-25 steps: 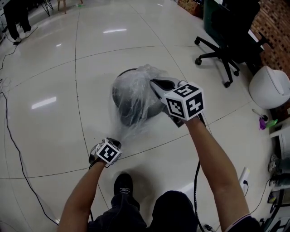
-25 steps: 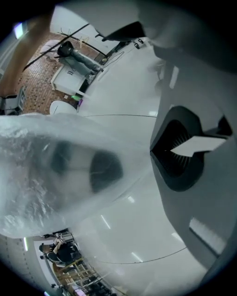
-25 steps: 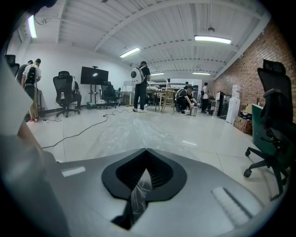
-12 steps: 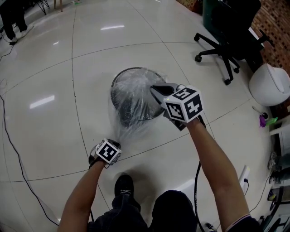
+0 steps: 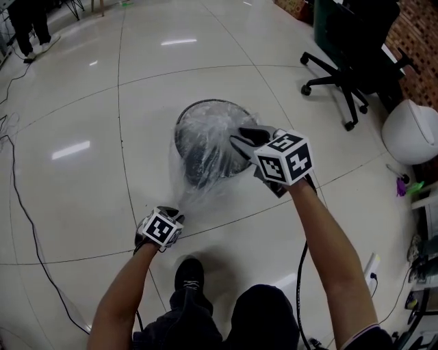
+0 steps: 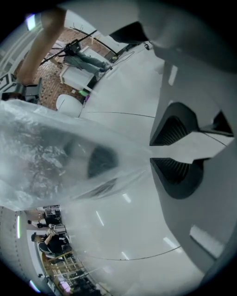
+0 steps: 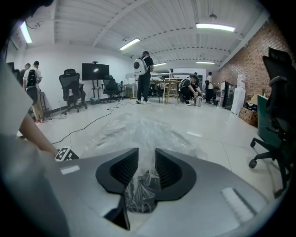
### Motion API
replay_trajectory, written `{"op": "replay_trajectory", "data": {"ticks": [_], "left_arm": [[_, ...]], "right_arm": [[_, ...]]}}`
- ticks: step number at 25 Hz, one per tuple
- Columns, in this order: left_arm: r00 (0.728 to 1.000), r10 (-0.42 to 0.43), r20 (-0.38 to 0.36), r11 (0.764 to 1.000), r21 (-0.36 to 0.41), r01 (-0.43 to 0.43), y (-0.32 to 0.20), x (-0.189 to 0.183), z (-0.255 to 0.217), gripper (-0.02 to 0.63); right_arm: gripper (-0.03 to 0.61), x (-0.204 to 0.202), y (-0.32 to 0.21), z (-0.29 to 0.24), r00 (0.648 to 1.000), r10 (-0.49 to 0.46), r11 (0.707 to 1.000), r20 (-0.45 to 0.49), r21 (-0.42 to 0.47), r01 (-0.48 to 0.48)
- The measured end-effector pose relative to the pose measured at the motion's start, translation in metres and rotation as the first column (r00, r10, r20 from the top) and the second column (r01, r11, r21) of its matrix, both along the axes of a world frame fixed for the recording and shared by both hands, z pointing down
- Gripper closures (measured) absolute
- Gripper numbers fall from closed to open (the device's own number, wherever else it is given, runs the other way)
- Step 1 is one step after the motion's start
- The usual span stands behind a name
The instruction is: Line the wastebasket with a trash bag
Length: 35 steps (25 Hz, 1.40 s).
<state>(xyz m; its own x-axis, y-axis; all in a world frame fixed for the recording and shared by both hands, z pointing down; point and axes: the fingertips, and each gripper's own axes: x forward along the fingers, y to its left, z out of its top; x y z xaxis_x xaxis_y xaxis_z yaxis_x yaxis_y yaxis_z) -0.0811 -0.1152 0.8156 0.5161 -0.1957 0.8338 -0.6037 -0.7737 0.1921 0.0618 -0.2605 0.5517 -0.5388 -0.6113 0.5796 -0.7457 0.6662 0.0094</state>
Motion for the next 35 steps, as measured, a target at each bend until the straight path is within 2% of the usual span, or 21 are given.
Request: {"op": "replay_trajectory", "data": {"ticks": [4, 9, 13, 15, 18, 22, 27, 35], "left_arm": [[0.999, -0.046, -0.017, 0.998, 0.029, 0.047, 0.004, -0.010, -0.013, 0.477], [0.997, -0.078, -0.024, 0.995, 0.056, 0.079, 0.013, -0.023, -0.031, 0.477], [0.991, -0.118, -0.056, 0.981, 0.148, 0.125, -0.005, -0.029, -0.073, 0.498], [0.990, -0.124, -0.072, 0.970, 0.200, 0.136, -0.018, -0.029, -0.100, 0.528], [0.988, -0.127, -0.090, 0.949, 0.279, 0.147, -0.039, -0.029, -0.144, 0.603], [0.987, -0.124, -0.098, 0.927, 0.342, 0.151, -0.060, -0.025, -0.196, 0.603], [0.982, -0.150, -0.117, 0.913, 0.364, 0.183, -0.083, -0.020, -0.252, 0.603], [0.970, -0.187, -0.153, 0.900, 0.368, 0.232, -0.126, -0.010, -0.323, 0.603]], "right_arm": [[0.413, 0.006, 0.013, -0.009, 1.000, 0.007, 1.000, 0.019, 0.015, -0.007], [0.400, 0.018, 0.034, -0.021, 1.000, 0.022, 0.999, 0.014, 0.024, -0.023], [0.406, 0.030, 0.047, -0.035, 0.999, 0.038, 0.999, 0.014, 0.035, -0.038], [0.418, 0.034, 0.050, -0.044, 0.999, 0.050, 0.998, 0.022, 0.042, -0.051], [0.471, 0.036, 0.053, -0.055, 0.997, 0.070, 0.996, 0.035, 0.049, -0.072], [0.529, 0.033, 0.056, -0.066, 0.996, 0.080, 0.995, 0.048, 0.051, -0.082], [0.570, 0.022, 0.050, -0.081, 0.996, 0.072, 0.996, 0.052, 0.051, -0.075], [0.577, -0.007, 0.032, -0.096, 0.999, 0.039, 0.999, 0.037, 0.029, -0.040]]}}
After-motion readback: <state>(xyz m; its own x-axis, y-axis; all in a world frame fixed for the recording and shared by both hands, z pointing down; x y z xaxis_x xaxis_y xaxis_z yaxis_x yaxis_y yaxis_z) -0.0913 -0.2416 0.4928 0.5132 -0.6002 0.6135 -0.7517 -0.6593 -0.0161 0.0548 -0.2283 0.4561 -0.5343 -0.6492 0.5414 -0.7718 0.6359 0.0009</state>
